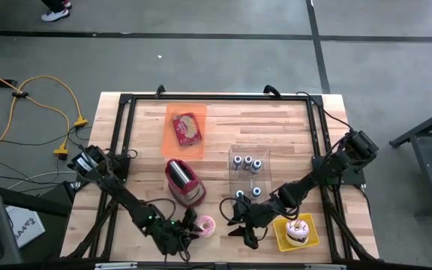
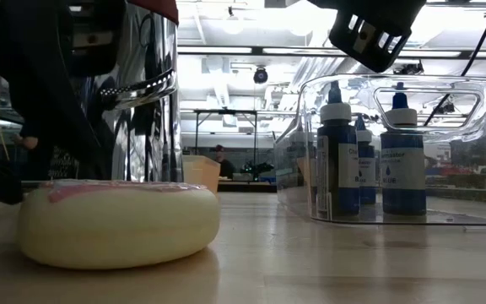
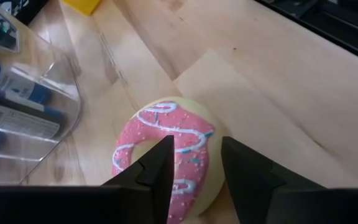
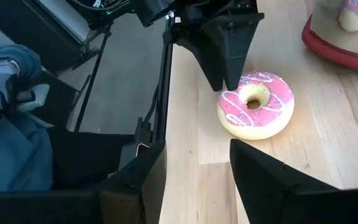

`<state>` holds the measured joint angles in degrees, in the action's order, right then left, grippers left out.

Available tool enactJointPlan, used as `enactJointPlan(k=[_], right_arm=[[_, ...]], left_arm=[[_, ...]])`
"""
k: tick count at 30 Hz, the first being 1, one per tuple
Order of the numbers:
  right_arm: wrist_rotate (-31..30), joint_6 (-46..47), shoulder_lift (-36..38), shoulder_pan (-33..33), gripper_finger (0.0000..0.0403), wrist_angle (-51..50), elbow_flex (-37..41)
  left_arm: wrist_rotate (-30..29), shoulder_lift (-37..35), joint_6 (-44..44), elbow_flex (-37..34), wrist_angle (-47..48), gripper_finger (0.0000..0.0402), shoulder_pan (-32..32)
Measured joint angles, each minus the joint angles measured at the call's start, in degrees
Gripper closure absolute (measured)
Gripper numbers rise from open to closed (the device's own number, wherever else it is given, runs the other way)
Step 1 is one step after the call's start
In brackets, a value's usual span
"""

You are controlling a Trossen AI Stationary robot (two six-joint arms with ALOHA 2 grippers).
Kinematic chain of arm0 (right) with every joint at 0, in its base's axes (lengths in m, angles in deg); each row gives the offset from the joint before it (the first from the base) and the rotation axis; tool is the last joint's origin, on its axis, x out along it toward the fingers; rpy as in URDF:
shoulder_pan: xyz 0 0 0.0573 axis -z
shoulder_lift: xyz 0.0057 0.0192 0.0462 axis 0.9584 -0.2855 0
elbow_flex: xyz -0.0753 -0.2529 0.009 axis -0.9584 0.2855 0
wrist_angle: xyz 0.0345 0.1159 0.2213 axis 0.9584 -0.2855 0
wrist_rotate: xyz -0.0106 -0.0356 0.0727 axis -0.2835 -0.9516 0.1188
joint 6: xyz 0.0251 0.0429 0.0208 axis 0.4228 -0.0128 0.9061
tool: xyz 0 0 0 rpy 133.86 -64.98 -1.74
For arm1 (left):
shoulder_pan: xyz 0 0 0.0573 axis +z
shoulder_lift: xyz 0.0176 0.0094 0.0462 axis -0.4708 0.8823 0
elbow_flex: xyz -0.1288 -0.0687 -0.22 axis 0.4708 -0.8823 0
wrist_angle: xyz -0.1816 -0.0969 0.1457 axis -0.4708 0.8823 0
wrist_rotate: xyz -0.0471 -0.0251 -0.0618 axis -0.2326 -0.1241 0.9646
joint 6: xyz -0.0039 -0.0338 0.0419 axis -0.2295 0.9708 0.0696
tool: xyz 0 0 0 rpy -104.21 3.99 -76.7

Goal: Pick & Place Food Item
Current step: Put the pink donut into the yellow bin

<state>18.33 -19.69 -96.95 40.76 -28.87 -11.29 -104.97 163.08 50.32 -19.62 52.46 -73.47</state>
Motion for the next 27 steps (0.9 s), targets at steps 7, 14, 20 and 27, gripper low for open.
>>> enactJointPlan(k=[7,14,20,27], right_arm=[[0.2,0.0,0.0,0.0,0.0239,0.1,0.0],[0.9,0.0,0.0,0.0,0.0239,0.2,0.0],[1.3,0.0,0.0,0.0,0.0242,0.2,0.0],[1.3,0.0,0.0,0.0,0.0244,0.4,0.0]], left_arm=[[2.2,0.0,0.2,0.0,0.0,0.0282,0.7],[5.0,0.0,2.1,0.0,0.9,0.0278,2.0],[5.3,0.0,4.0,0.0,2.5,0.0262,3.0],[6.4,-0.1,5.0,0.0,3.8,0.0247,3.3]])
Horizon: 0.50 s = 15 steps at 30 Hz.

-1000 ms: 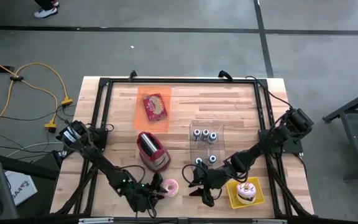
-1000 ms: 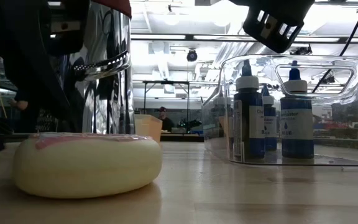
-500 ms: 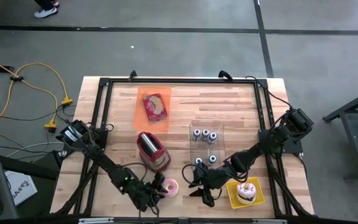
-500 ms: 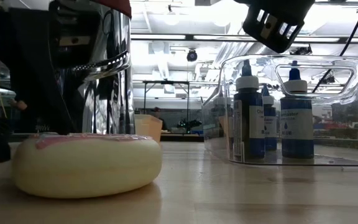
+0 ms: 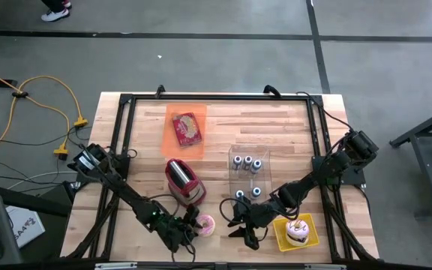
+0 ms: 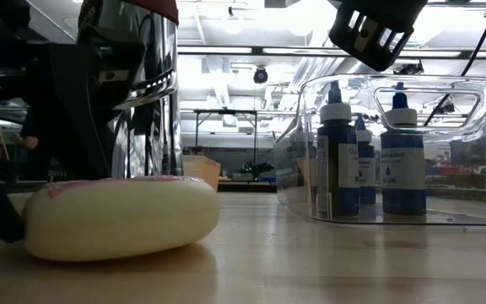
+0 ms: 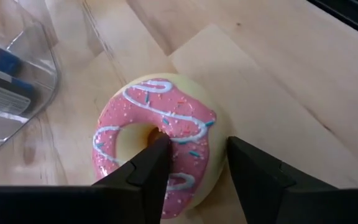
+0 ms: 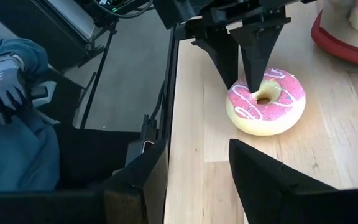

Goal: Pick & Place Food Item
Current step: Put the pink donut into the yellow bin

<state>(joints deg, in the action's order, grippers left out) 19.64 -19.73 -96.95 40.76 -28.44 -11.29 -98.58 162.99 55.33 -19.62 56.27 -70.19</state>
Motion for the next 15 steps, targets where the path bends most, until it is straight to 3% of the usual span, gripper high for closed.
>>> enactJointPlan(k=[15], right_arm=[[0.0,0.0,0.0,-0.1,0.0247,0.0,0.0]], left_arm=[[2.1,0.0,5.2,0.1,1.5,0.0248,1.6]])
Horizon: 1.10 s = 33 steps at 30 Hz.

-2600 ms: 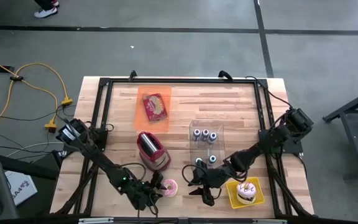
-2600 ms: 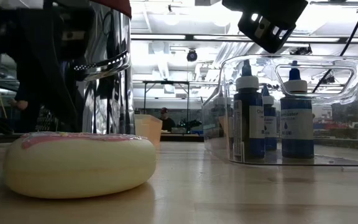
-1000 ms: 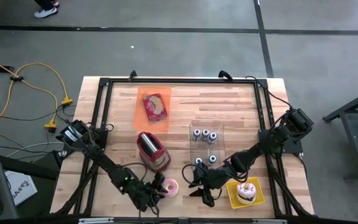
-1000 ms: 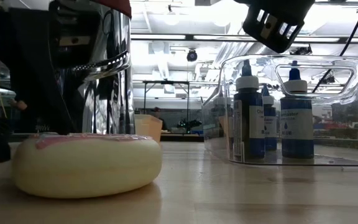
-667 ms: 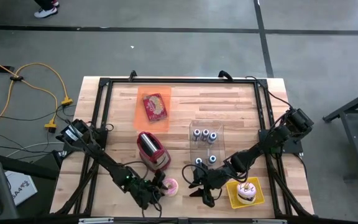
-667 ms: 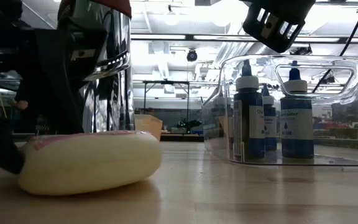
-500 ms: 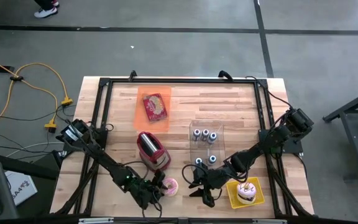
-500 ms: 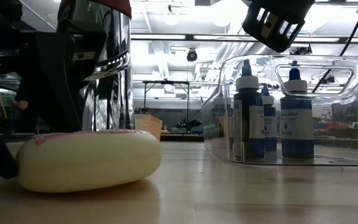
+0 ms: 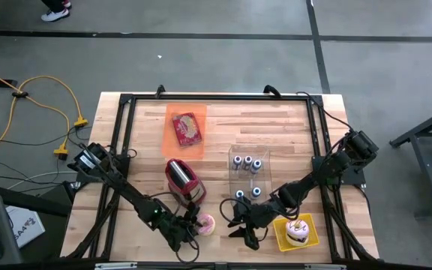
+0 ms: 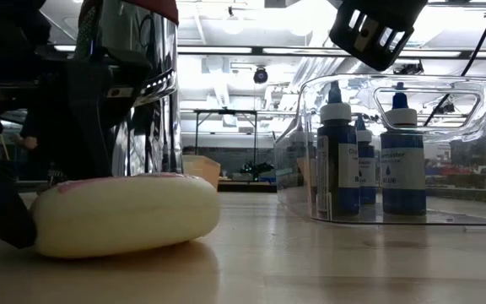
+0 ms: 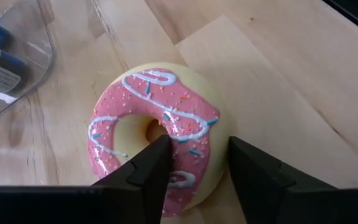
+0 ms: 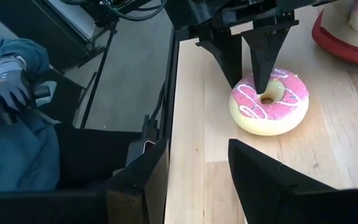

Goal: Pick & Place Food Item
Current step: Put the pink donut into the yellow bin

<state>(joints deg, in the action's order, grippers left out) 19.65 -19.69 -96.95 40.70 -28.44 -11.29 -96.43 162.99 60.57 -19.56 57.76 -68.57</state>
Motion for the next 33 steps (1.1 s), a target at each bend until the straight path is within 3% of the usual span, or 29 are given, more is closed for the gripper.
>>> enactJointPlan(k=[10,16,26,33], right_arm=[[0.0,0.0,0.0,-0.8,0.025,0.0,0.0],[-0.1,0.0,0.0,-0.9,0.0251,0.0,0.0],[0.0,1.1,0.0,-0.9,0.0251,0.9,0.0],[-0.5,9.8,0.0,-0.9,0.0251,5.0,0.0]], left_arm=[[-0.7,0.0,0.1,-0.1,-1.3,0.0305,-0.7],[-1.6,0.0,-1.2,-0.1,-2.7,0.0313,-1.2],[-11.6,0.1,-11.6,-0.1,-8.4,0.0313,-5.3],[-25.4,0.1,-20.0,-0.1,-12.3,0.0314,-8.4]])
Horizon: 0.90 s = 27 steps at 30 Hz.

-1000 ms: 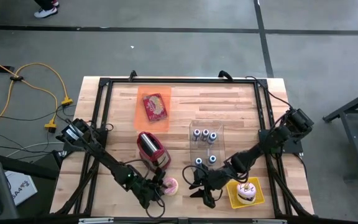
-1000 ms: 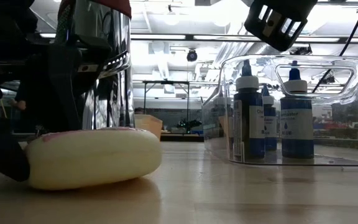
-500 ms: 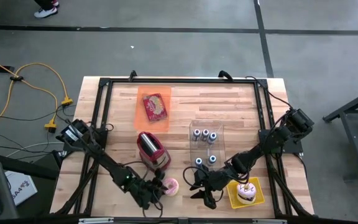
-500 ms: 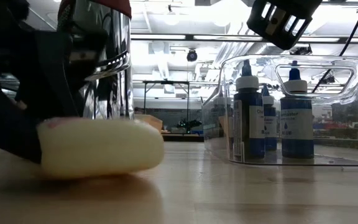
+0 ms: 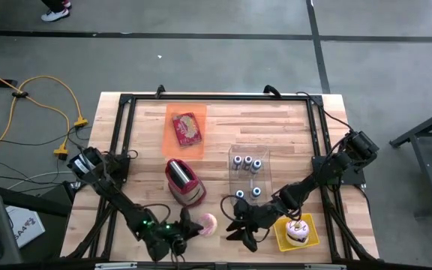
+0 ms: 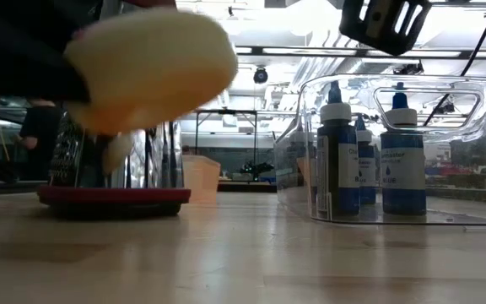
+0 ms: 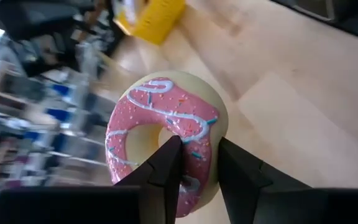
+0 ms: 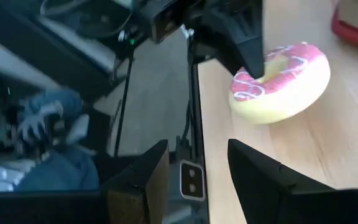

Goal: Pick & Place Food Item
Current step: Put the pink donut into the yellow bin

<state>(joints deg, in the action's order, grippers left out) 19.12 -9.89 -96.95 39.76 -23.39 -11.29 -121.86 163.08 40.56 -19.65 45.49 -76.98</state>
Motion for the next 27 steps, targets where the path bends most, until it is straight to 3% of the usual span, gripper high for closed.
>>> enactJointPlan(k=[4,15,27], right_arm=[[-2.8,5.3,0.0,0.2,0.0251,0.3,0.0],[-1.6,17.0,0.0,3.4,0.0222,-0.4,0.0],[2.2,22.2,0.0,6.0,0.0192,-0.4,0.0]], left_arm=[[-3.7,0.0,-3.9,0.0,-1.9,0.0314,-0.4],[-7.6,0.0,-18.5,0.0,-6.6,0.0314,-0.6],[-7.7,0.0,-29.5,0.0,-9.1,0.0314,-0.6]])
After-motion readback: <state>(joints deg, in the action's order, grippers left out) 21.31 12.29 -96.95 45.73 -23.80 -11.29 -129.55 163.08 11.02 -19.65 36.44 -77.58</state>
